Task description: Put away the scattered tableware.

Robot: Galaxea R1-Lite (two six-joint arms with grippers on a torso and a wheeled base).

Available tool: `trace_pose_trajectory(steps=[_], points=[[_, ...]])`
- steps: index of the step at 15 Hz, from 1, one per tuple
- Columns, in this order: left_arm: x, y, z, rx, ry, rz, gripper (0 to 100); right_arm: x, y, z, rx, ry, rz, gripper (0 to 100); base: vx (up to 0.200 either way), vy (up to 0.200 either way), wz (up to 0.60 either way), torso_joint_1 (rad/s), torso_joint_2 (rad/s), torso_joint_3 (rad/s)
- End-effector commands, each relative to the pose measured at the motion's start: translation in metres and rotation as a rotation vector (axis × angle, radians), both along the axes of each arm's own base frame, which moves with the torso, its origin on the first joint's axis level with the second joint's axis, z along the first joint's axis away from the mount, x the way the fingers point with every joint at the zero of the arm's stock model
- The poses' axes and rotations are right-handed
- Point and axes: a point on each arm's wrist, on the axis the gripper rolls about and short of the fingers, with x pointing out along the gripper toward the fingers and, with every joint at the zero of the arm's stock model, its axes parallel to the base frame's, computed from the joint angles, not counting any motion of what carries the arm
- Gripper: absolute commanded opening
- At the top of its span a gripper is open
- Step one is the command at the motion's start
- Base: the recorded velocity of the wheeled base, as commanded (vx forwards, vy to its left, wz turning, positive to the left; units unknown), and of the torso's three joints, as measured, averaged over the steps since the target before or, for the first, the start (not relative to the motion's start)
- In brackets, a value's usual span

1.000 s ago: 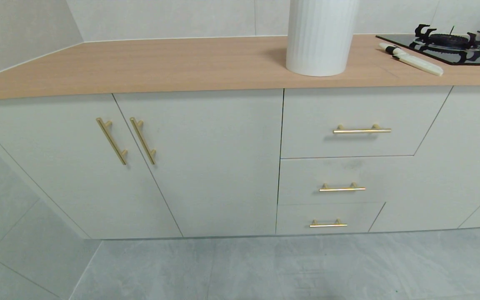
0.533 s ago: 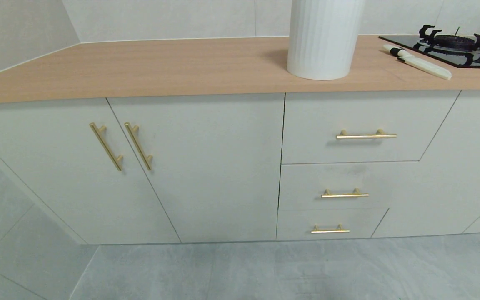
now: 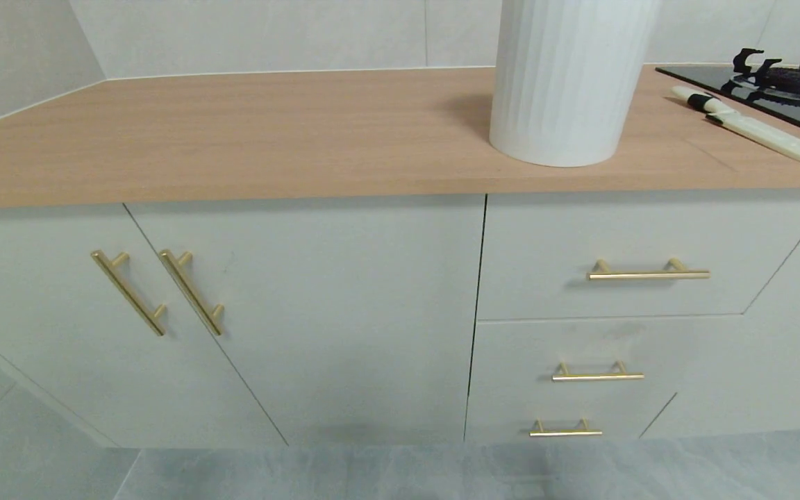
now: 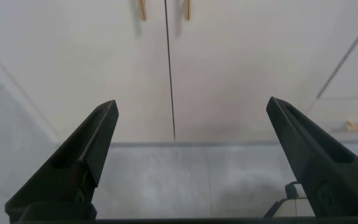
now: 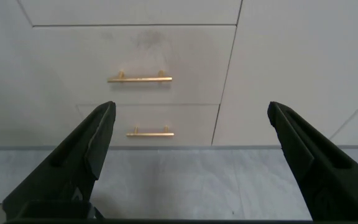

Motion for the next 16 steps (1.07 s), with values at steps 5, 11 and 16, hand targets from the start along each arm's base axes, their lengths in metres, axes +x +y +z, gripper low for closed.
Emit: trace_pose_trajectory(steps=[5, 11, 16], points=[[0.0, 0.0, 0.0001, 0.0, 0.0, 0.001, 100, 0.0001, 0.0, 0.0001, 0.0, 0.002, 0.0, 100, 0.2, 0.0, 0.0, 0.003, 0.0, 0.002], [0.0, 0.0, 0.0002, 0.0, -0.001, 0.001, 100, 0.0001, 0.0, 0.0001, 0.0, 0.002, 0.0, 100, 0.067, 0.0, 0.0, 0.001, 0.0, 0.002], [0.0, 0.0, 0.0001, 0.0, 0.0, 0.001, 100, 0.0001, 0.0, 0.0001, 0.0, 0.002, 0.0, 100, 0.0, 0.0, 0.0, 0.0, 0.0, 0.0]])
